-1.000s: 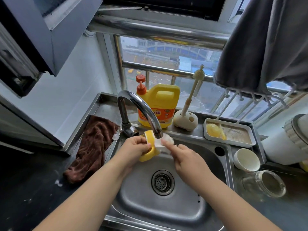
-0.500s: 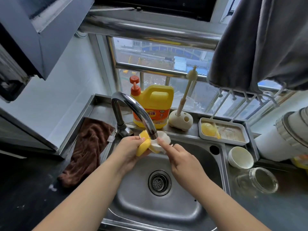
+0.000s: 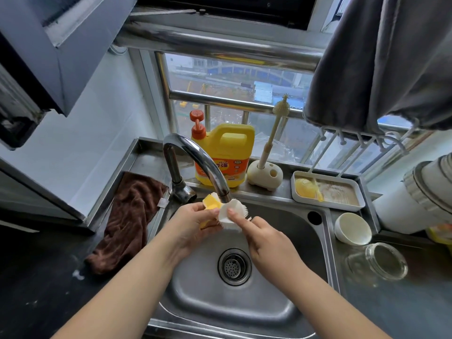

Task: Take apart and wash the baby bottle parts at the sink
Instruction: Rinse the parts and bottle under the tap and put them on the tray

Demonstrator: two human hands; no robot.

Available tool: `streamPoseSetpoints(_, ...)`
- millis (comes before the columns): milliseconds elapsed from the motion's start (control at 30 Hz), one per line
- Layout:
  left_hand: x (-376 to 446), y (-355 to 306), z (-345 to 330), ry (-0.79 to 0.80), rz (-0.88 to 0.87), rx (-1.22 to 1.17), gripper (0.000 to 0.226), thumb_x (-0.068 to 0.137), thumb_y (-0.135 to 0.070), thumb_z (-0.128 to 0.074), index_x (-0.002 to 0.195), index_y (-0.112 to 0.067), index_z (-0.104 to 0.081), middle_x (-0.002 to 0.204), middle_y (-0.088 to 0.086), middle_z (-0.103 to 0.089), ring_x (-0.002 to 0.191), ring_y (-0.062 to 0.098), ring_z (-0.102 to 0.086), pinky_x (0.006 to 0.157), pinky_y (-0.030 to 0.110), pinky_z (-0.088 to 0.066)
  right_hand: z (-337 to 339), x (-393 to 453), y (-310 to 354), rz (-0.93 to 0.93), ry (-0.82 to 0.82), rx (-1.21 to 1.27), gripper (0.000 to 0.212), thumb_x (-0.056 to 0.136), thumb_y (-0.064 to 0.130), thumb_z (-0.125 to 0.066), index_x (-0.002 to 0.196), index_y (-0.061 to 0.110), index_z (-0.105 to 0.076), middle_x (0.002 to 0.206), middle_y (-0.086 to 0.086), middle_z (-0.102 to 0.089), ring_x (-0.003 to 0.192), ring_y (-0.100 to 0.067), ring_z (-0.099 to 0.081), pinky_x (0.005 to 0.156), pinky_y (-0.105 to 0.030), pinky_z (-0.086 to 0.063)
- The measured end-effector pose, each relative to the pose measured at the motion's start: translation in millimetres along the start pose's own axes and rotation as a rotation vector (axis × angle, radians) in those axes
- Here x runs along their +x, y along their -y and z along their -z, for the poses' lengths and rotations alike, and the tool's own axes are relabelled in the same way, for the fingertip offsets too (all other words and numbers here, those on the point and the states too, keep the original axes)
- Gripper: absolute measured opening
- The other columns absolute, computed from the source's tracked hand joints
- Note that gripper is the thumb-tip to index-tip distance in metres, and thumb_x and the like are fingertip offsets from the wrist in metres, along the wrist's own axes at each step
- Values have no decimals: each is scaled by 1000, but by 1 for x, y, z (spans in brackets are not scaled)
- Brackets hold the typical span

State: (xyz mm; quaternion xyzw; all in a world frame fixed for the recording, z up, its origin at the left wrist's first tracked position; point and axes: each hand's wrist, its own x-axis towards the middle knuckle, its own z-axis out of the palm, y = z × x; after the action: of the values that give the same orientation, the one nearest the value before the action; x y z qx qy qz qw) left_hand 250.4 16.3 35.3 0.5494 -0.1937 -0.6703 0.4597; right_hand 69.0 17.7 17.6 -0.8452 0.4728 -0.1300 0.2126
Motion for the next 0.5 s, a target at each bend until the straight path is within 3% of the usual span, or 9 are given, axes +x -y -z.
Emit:
streamPoseSetpoints(167, 0, -6, 4, -90, -1, -121, 19, 95, -7, -50, 89, 5, -63, 81, 17, -69, 69, 20, -67, 71, 29, -57, 2, -9, -16, -55, 5, -26, 64, 98, 16, -40, 137, 56, -9, 87, 9, -37, 67, -18, -42, 57, -29, -32)
streamPoseSetpoints(333, -3, -2, -6, -82, 42, -67, 26, 99, -17, -46, 91, -2, -65, 71, 7, -71, 56, 13, -67, 52, 22, -56, -1, 0, 2, 7, -29, -23, 65, 83, 13, -49, 139, 44, -40, 79, 8, -46, 51, -20, -48, 43, -27, -32)
streamPoseSetpoints(400, -4, -2, -2, -106, 60, -47, 27, 99, -20, -45, 90, -3, -65, 67, 6, -68, 53, 13, -64, 53, 24, -57, 1, -2, -5, -15, -20, -84, 70, 83, 10, -51, 141, 47, -35, 79, 6, -47, 52, -21, -50, 43, -27, -32)
streamPoseSetpoints(500, -4, -1, 3, -124, 72, 9, 31, 100, -24, -43, 90, -3, -63, 62, 9, -56, 51, 15, -54, 59, 28, -52, 7, -10, -17, -78, 45, -91, 68, 94, 13, -42, 140, 52, -12, 88, 9, -40, 67, -22, -50, 56, -29, -33)
